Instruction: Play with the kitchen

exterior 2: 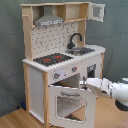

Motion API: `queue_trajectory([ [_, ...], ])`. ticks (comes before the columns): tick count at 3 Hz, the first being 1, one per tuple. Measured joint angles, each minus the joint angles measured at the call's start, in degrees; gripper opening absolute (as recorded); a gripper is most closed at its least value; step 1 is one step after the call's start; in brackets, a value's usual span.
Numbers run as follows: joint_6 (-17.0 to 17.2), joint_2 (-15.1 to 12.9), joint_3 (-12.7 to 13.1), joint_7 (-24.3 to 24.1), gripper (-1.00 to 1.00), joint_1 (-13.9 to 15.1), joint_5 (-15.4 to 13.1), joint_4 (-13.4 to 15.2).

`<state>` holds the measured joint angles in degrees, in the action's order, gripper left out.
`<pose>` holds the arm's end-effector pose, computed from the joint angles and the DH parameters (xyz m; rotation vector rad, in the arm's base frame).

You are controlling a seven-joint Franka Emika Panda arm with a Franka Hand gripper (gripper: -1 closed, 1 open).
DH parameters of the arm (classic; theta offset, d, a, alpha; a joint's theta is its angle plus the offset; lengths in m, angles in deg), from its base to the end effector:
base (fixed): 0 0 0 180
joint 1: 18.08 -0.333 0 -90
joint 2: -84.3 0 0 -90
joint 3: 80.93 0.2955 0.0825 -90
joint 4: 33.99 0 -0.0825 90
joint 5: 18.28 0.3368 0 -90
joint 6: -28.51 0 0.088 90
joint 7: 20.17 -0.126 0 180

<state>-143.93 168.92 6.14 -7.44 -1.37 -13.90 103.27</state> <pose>0.1017 0.5073 0.3695 1.0290 1.5093 1.3744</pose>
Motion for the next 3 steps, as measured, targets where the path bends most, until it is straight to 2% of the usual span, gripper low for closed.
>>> queue_trajectory([
  [3,-4.46,0.19,3.23,-17.70,1.00,2.78,0.00,-0.16],
])
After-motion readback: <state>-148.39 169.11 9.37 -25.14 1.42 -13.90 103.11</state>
